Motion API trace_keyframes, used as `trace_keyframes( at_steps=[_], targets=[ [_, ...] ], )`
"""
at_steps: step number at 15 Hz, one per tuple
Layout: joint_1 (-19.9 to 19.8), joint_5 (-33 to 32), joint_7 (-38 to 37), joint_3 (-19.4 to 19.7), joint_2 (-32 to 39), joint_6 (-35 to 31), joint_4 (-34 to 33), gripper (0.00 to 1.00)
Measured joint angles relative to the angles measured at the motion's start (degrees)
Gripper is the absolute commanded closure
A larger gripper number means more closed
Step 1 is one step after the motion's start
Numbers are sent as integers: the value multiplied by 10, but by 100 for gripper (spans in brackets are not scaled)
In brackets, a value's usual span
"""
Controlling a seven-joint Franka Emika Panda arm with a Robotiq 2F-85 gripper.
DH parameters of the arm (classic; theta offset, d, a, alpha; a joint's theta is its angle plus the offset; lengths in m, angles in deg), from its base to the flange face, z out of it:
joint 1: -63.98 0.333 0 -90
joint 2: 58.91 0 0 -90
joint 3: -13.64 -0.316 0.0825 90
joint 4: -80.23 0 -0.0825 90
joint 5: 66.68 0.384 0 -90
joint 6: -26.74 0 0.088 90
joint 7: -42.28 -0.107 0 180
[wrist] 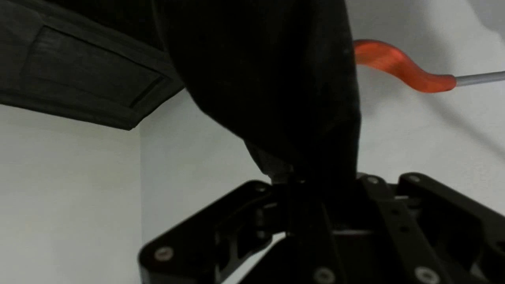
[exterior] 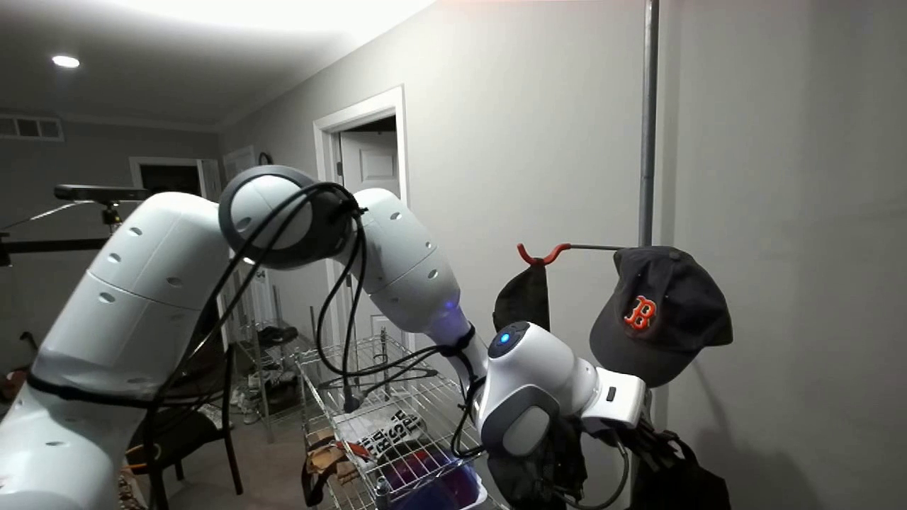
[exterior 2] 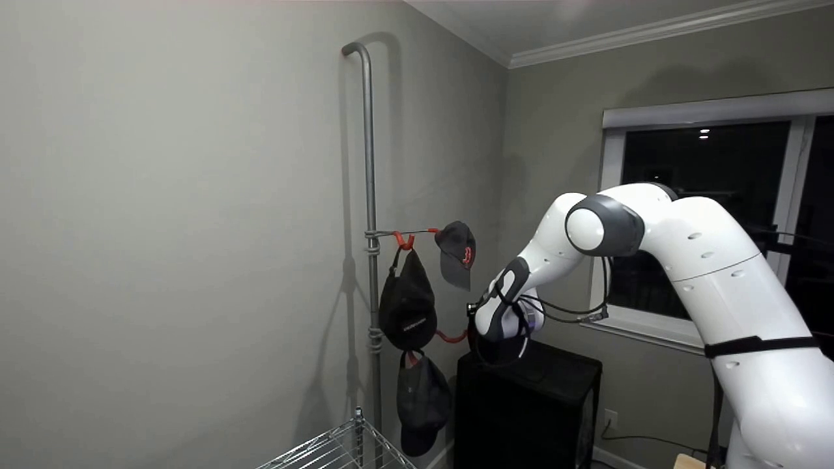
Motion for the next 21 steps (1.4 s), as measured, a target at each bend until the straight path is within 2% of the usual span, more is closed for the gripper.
trace_keyframes(
  at_steps=[4, 9, 15, 18, 21],
  targets=[
    [43, 0, 0, 46, -44, 0, 52, 99],
    [90, -2, 21, 100, -142, 1, 161, 99],
    [194, 9, 120, 219, -264, 14, 271, 99],
    [230, 25, 166, 236, -300, 16, 304, 99],
    [269, 62, 199, 218, -320, 20, 333, 99]
  ],
)
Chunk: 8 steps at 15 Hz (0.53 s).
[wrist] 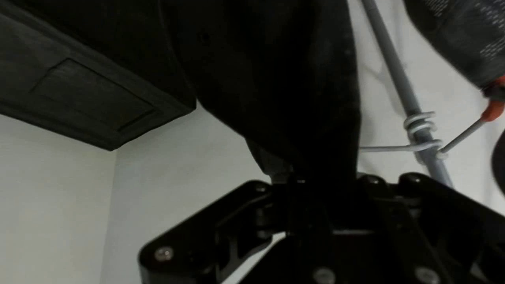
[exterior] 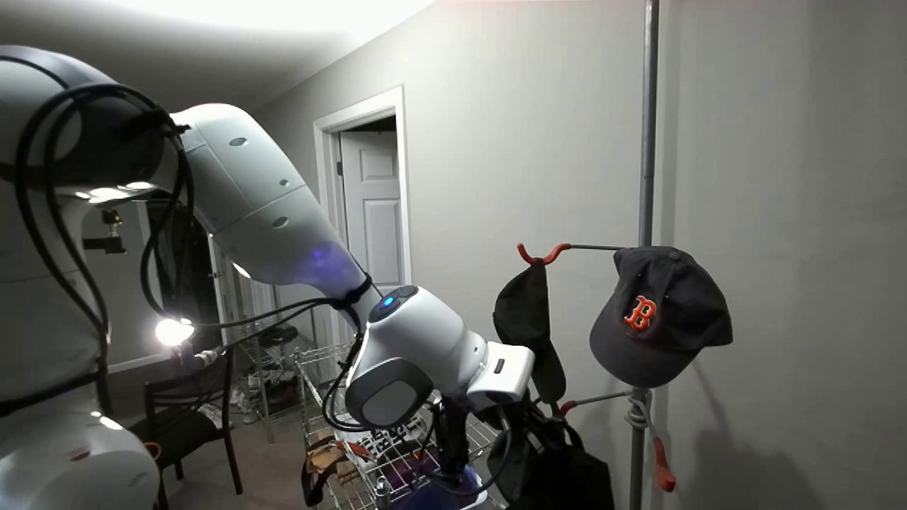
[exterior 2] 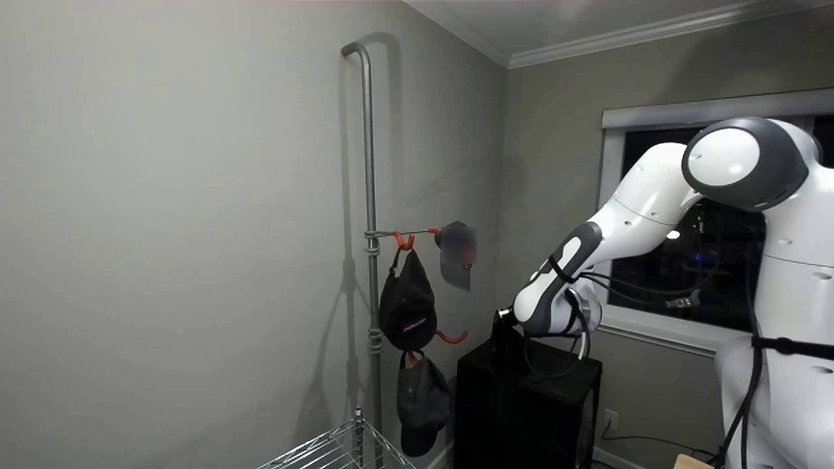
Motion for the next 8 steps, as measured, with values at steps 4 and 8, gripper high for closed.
trace_keyframes(
  at_steps=[4, 8],
  targets=[
    [43, 78, 54, -48, -2, -6, 33, 99],
    [83, 156, 133, -98, -9, -25, 71, 99]
  ],
)
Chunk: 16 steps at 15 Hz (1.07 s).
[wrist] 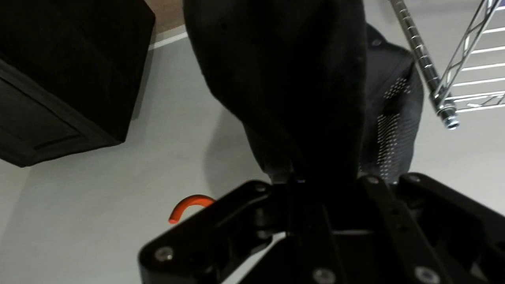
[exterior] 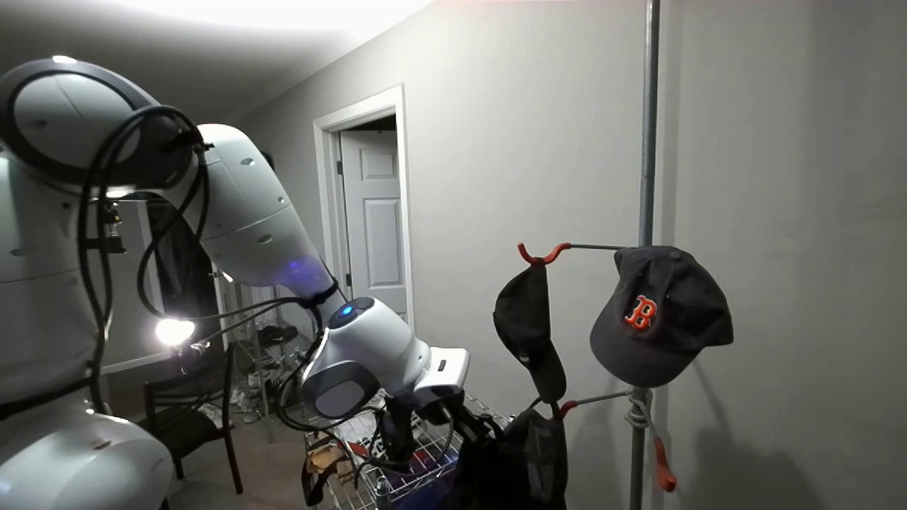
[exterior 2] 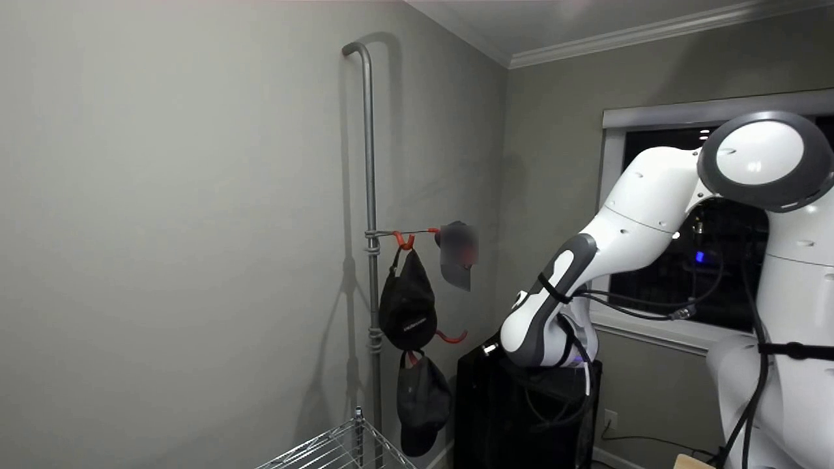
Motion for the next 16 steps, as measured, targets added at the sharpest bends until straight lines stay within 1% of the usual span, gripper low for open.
trace_keyframes(
  at_steps=[3, 6, 8, 10, 12, 14, 15, 16],
  targets=[
    [29, 81, 85, -48, -13, 1, -5, 99],
    [39, 139, 164, -111, -34, 1, -13, 99],
    [39, 169, 195, -159, -50, 1, -16, 99],
    [36, 202, 210, -211, -53, 1, -30, 99],
    [19, 242, 229, -268, -42, 2, -58, 99],
    [-15, 284, 264, -320, -17, 2, -100, 99],
    [-31, 304, 286, -339, -2, 2, -123, 99],
    [-41, 324, 312, -347, 15, 2, -147, 99]
  ],
)
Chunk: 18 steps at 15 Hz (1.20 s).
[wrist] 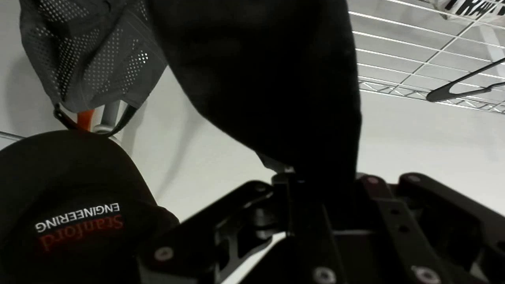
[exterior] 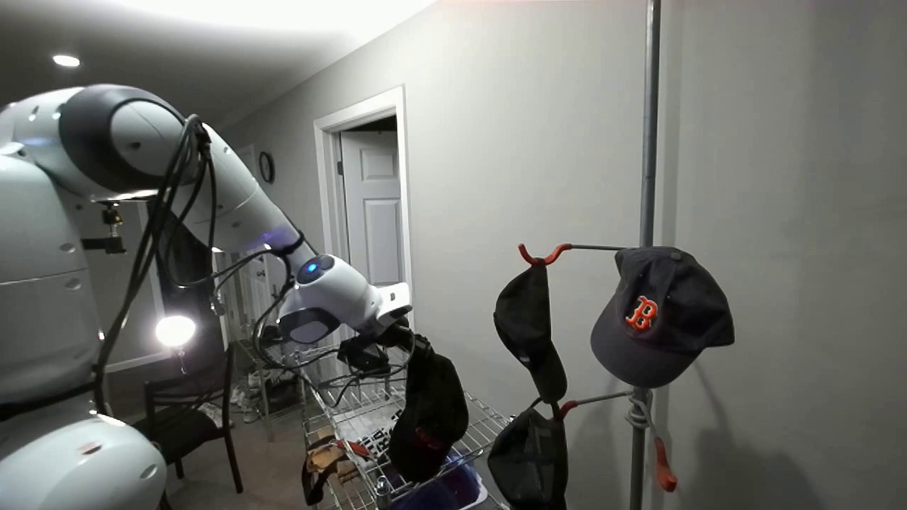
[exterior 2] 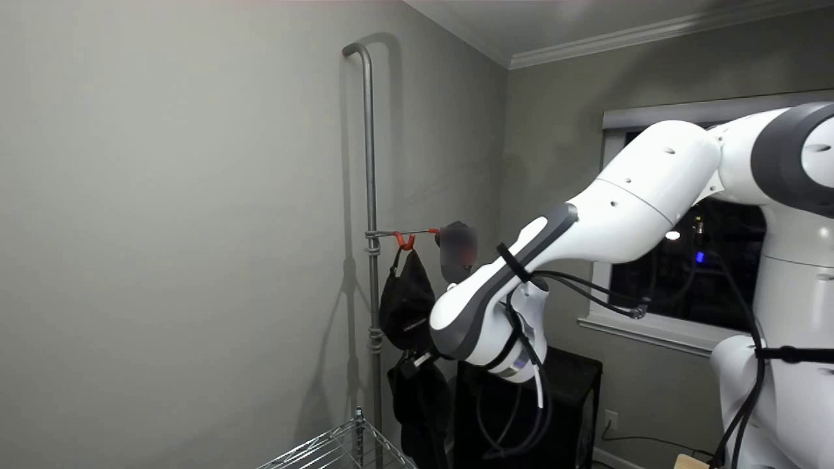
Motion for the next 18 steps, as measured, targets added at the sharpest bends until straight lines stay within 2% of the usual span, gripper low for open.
trace_keyframes(
  at_steps=[2, 4, 5, 7, 12, 13, 15, 18],
  targets=[
    [2, 39, 53, 11, 34, 1, -39, 99],
    [44, 79, 102, 60, 68, 4, -68, 99],
    [76, 101, 117, 84, 87, 4, -79, 99],
    [142, 146, 123, 109, 118, 3, -89, 99],
    [378, 284, 123, 240, 209, 3, -145, 99],
    [414, 309, 123, 262, 231, 3, -161, 99],
    [469, 357, 123, 295, 273, 3, -191, 99],
    [506, 408, 123, 325, 321, 3, -231, 99]
  ],
)
